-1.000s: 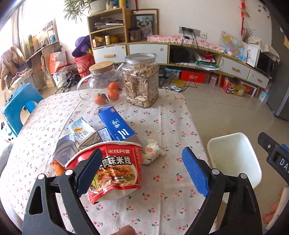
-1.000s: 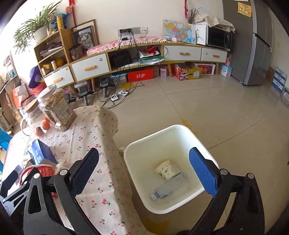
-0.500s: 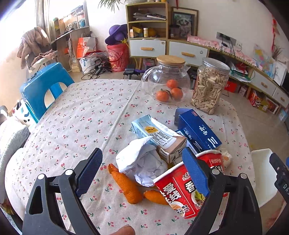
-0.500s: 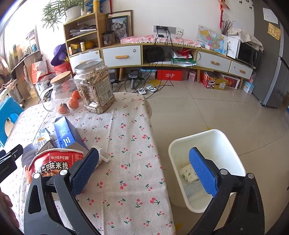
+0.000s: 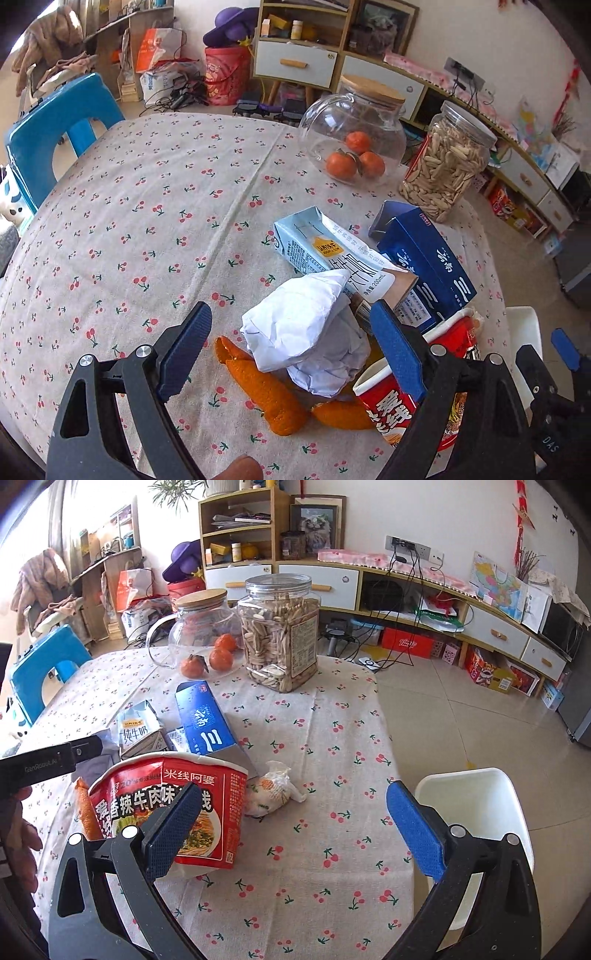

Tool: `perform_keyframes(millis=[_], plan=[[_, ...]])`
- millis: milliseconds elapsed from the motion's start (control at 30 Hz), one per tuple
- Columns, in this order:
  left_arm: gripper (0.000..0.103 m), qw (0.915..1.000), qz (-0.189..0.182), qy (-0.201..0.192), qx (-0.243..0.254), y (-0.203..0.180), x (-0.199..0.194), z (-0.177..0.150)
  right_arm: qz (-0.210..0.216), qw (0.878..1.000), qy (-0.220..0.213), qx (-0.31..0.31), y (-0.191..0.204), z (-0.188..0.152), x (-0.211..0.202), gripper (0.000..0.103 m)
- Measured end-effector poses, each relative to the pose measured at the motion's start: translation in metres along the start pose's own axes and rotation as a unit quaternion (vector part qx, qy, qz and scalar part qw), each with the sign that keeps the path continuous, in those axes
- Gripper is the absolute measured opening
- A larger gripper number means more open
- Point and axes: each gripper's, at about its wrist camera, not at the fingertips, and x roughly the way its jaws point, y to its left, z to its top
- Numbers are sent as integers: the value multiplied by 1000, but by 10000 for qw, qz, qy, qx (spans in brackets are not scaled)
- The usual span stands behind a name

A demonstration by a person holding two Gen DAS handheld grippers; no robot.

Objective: Collect trash
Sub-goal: 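Move both tools back over the remaining trash on the table, then grasp the crumpled white paper with the left tool while the right tool grasps the orange snack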

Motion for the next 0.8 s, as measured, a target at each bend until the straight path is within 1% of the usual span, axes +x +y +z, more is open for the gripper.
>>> perform_keyframes(millis=[33, 67, 100, 133, 167, 200, 233, 267, 367, 500, 567, 633, 700, 800], plan=[[85, 10000, -37, 54, 47, -2, 3, 1, 55, 10000, 6, -24, 2, -1, 0, 96], [82, 9999, -55, 99, 78, -2, 6, 1, 98, 9999, 8, -52, 3, -2, 0, 96], [77, 9998, -65, 145, 99, -3, 9, 1, 137, 9999, 4, -87, 5, -3, 0, 96], [74, 9997, -72, 194, 104, -3, 12, 1, 176, 9998, -5, -128, 7, -3, -1, 96], [63, 9996, -97, 244, 96, -2, 15, 0, 216, 9996, -21, -171, 8, -2, -2, 96], [56, 9995, -71, 285, 94, -2, 17, 0, 263, 9994, -46, -214, 10, -3, -3, 96], [53, 9996, -61, 269, 93, -1, 17, 0, 315, 9991, -69, -258, 13, -2, -3, 96], [43, 9996, -53, 248, 80, 0, 16, 0, 385, 9988, -90, -304, 16, -2, -4, 96], [42, 9990, -348, 245, -137, 9, 8, 2, 677, 9965, -165, -466, 26, -1, -10, 96], [41, 9982, -505, -55, -330, 18, -18, 7, 1175, 9886, -314, -884, 54, -1, -22, 96], [41, 9973, -470, -300, -471, 27, -36, 10, 1473, 9812, -336, -1204, 73, -1, -28, 96], [41, 9957, -349, -595, -617, 38, -58, 15, 1697, 9716, -349, -1611, 97, -5, -33, 96], [41, 9926, -304, -857, -804, 51, -78, 20, 1910, 9619, -245, -1939, 123, -7, -34, 96], [41, 9870, -294, -1215, -1013, 71, -107, 27, 2016, 9504, 34, -2369, 163, -9, -29, 96]])
